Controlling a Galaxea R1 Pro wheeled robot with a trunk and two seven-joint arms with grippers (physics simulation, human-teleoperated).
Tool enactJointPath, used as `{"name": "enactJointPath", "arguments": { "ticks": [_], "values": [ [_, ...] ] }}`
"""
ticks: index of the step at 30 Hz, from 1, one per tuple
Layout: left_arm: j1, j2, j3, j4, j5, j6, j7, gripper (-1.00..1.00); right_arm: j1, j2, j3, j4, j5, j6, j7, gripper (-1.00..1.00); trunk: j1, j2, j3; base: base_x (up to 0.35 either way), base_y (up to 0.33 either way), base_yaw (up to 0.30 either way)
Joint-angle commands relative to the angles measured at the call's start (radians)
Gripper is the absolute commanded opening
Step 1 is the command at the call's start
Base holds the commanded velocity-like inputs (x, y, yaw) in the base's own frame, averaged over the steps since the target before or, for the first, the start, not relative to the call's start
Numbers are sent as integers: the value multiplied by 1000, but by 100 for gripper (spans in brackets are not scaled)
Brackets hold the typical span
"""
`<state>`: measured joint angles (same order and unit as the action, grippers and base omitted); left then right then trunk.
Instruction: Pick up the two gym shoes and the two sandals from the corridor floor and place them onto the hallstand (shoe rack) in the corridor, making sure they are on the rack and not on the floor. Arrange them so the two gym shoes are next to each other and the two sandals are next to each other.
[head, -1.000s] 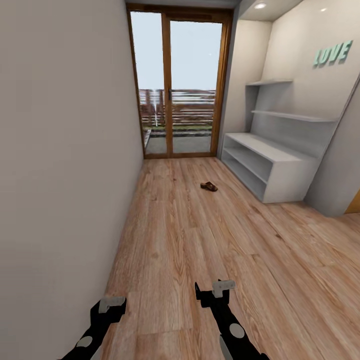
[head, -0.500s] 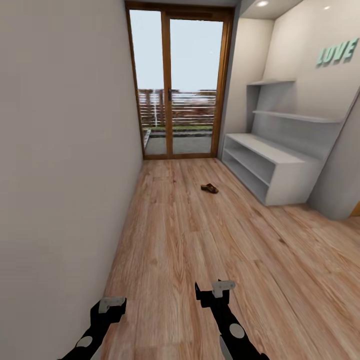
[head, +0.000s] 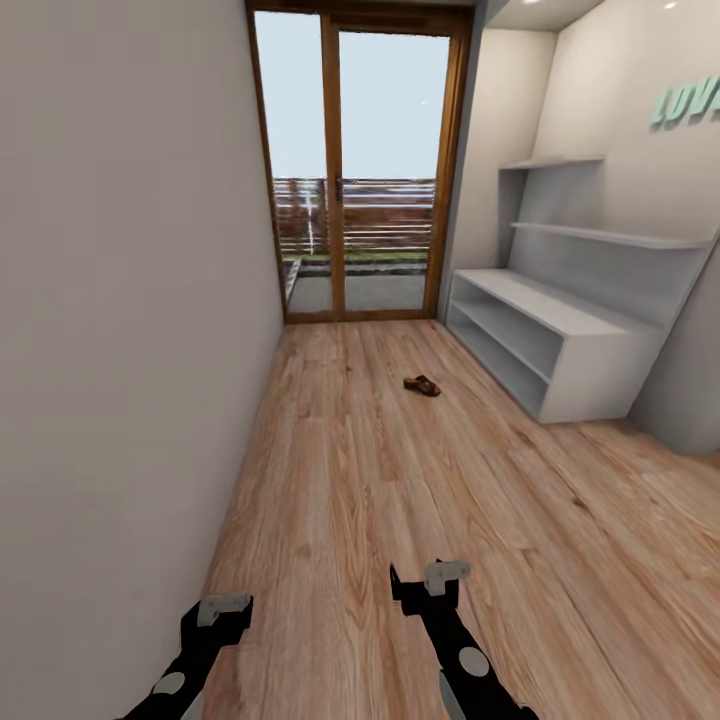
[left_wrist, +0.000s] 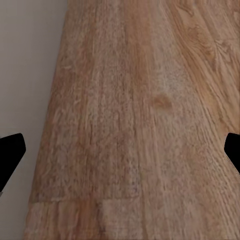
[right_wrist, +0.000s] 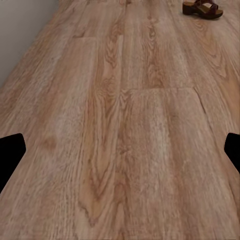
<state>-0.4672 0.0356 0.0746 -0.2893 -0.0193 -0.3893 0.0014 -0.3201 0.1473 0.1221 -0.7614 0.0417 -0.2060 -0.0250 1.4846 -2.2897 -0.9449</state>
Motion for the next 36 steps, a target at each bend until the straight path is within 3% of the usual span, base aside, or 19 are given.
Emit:
{"name": "enactJointPath", "arguments": {
  "ticks": [1, 36],
  "values": [
    [-1, 0, 3, 1, -2, -3, 0, 100, 0, 0, 1, 1, 4, -2, -3, 100, 0, 0, -1, 334, 0, 0],
    [-1, 0, 3, 1, -2, -3, 0, 100, 0, 0, 1, 1, 4, -3, -3, 100, 0, 0, -1, 336, 0, 0]
  ]
}}
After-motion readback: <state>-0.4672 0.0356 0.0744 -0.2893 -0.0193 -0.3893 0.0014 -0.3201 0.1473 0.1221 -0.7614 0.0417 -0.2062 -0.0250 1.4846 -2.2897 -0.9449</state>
